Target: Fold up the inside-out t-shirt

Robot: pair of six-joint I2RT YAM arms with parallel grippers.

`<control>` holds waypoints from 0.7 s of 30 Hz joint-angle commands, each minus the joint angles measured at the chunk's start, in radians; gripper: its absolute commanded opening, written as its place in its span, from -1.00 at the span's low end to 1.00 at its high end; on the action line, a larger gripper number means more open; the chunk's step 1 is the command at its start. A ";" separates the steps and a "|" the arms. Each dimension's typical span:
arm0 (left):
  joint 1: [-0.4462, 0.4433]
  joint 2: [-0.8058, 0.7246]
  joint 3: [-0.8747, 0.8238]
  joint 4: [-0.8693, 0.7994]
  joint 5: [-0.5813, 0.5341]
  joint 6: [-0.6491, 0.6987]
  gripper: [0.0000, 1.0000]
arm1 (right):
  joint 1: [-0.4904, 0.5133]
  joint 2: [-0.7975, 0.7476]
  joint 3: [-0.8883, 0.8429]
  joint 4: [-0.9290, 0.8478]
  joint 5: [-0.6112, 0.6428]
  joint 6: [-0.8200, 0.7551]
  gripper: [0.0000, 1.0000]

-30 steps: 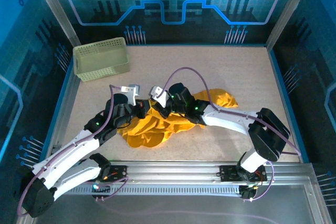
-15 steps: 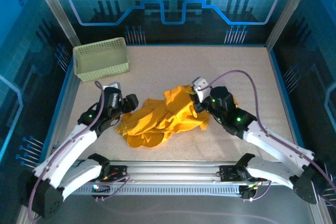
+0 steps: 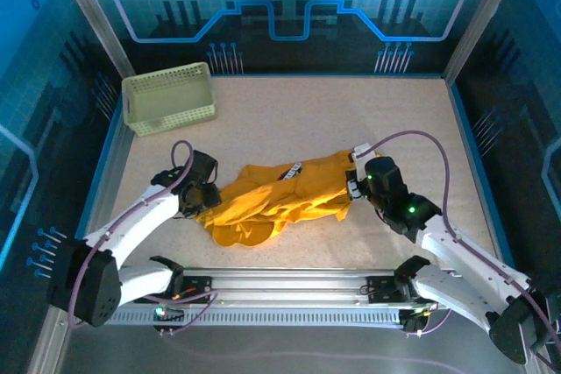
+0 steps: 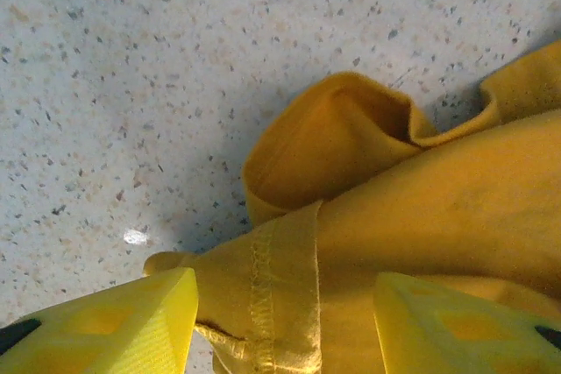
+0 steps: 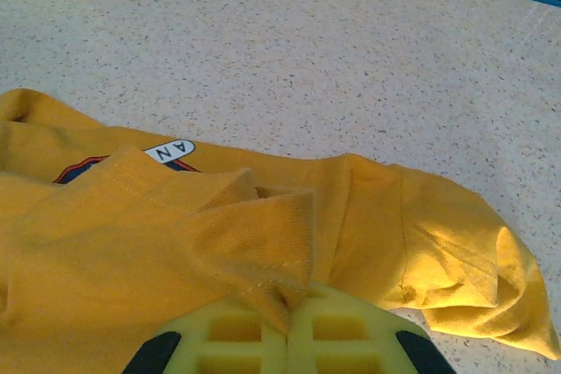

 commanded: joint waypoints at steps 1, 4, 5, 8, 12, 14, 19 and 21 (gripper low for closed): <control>-0.002 0.005 -0.031 -0.037 0.062 -0.024 0.10 | -0.024 0.008 0.034 -0.004 -0.010 0.031 -1.00; -0.018 0.020 -0.038 -0.015 0.082 -0.024 0.07 | -0.030 0.022 0.035 0.012 -0.025 0.037 -1.00; -0.023 0.030 -0.034 -0.014 0.082 -0.023 0.07 | -0.031 0.028 0.037 0.013 -0.028 0.038 -1.00; -0.031 0.062 -0.027 -0.019 0.070 -0.025 -0.01 | -0.032 0.035 0.044 0.009 -0.025 0.036 -1.00; -0.030 0.080 -0.030 -0.017 0.058 -0.025 -0.24 | -0.038 0.032 0.048 0.012 -0.024 0.033 -1.00; -0.031 0.079 -0.029 -0.020 0.051 -0.025 -0.39 | -0.041 0.033 0.051 0.011 -0.021 0.034 -1.00; -0.031 0.051 -0.035 -0.028 0.035 -0.033 -0.74 | -0.059 0.037 0.077 -0.016 0.002 0.049 -1.00; -0.030 0.025 -0.037 -0.016 0.039 -0.034 -0.87 | -0.071 0.039 0.097 -0.038 0.014 0.060 -1.00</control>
